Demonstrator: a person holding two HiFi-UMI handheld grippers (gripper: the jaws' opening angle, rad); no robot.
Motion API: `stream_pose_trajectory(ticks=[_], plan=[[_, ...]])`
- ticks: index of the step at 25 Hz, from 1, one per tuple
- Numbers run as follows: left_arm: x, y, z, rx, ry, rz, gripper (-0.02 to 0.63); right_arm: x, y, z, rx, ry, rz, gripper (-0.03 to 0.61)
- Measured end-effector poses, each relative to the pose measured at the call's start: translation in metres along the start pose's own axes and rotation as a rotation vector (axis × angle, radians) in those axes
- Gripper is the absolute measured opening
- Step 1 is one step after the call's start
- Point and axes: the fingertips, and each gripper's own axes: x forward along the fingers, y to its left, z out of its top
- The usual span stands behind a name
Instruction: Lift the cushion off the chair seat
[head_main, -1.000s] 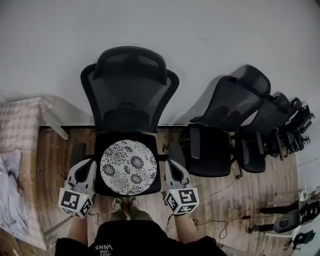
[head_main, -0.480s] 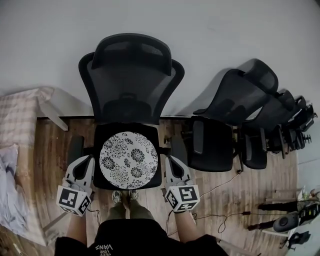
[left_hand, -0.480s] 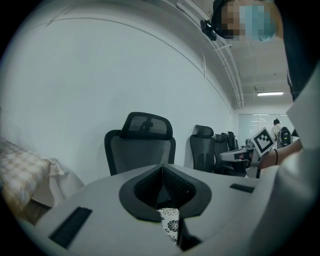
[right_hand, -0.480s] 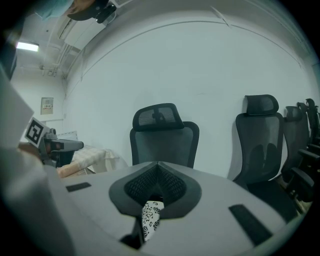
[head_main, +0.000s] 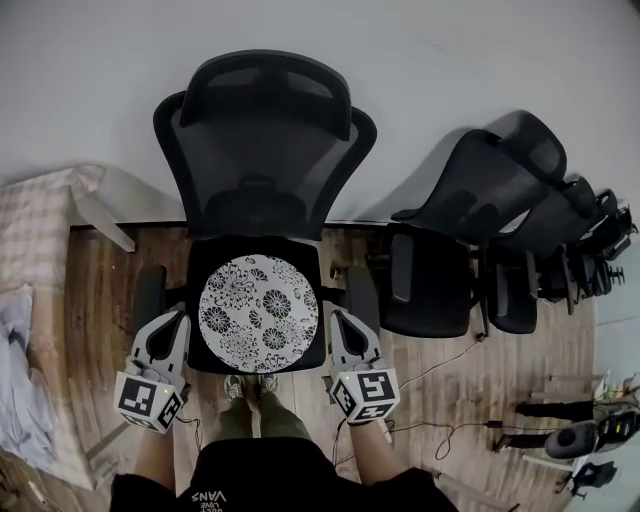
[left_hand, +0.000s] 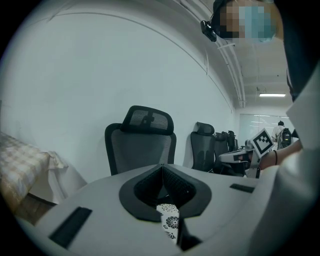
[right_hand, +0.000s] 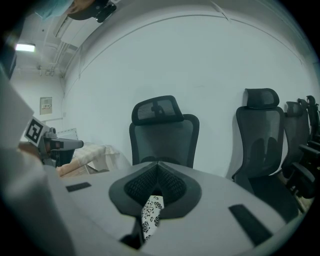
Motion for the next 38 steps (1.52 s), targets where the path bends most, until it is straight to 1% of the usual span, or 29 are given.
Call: stream_pose_trajectory(ticks=[13,22,29,38], plan=[[0.013,0.002,-0.023,-0.024,0.041,-0.019,0.014,0.014,0.000,-0.026,0.005,0.046,0.003,0.017],[0.027,0.004,-0.052,-0.048,0.077,-0.035,0.014,0.028,-0.001,-0.058,0.008,0.104,0.003,0.017],[0.036,0.005,-0.075,-0.049,0.122,-0.039,0.014,0.038,-0.007,-0.084,0.035,0.140,-0.002,0.017],[0.048,0.008,-0.096,-0.058,0.138,-0.036,0.014,0.051,-0.013,-0.104,0.046,0.164,-0.001,0.017]])
